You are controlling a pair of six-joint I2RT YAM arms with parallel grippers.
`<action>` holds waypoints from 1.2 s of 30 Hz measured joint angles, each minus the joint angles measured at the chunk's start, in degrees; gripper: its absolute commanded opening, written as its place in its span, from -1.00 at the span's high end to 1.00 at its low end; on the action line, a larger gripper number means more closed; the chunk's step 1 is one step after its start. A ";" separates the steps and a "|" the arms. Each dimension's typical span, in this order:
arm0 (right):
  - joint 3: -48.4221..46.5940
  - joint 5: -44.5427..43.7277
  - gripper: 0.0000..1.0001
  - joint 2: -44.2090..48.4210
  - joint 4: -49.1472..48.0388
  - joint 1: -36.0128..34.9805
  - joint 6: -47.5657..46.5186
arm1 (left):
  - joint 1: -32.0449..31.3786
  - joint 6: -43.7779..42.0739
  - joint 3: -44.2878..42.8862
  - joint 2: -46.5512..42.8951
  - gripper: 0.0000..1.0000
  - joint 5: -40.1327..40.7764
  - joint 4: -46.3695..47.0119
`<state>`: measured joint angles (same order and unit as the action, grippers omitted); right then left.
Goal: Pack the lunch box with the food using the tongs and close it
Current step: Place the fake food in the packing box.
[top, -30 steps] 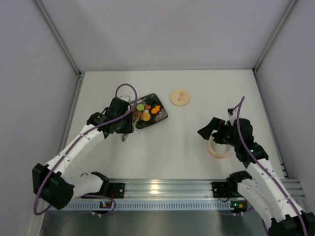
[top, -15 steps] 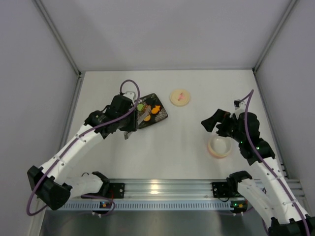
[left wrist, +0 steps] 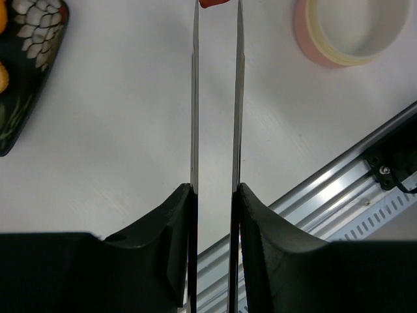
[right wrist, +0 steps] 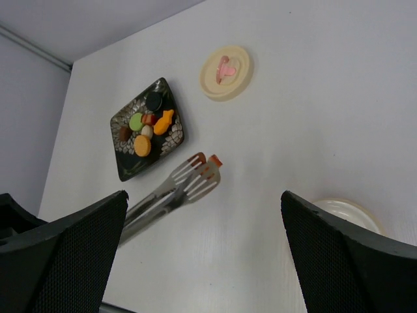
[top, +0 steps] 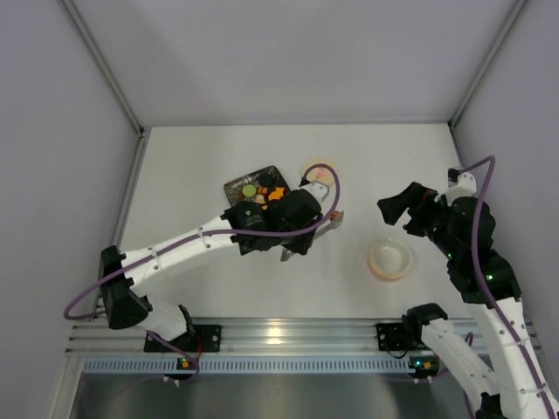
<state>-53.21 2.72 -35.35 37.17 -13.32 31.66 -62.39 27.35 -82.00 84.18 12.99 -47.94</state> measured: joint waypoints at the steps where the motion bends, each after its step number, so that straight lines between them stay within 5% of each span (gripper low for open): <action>1: -0.74 -0.42 -0.99 0.48 0.68 0.00 -0.13 | -1.29 0.11 -0.83 1.51 0.52 -0.02 0.59; 16: -3.48 -4.61 -0.99 2.36 7.37 0.00 -1.03 | -12.48 0.76 -9.68 13.55 0.52 -0.11 7.19; 36: -3.48 -4.63 -0.99 2.36 7.87 0.00 -1.05 | -13.57 1.05 -10.93 16.72 0.15 -2.14 7.67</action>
<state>-56.69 -1.91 -32.99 45.04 -13.32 30.61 -75.96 28.40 -92.92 100.90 10.85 -40.27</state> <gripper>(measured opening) 0.993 0.415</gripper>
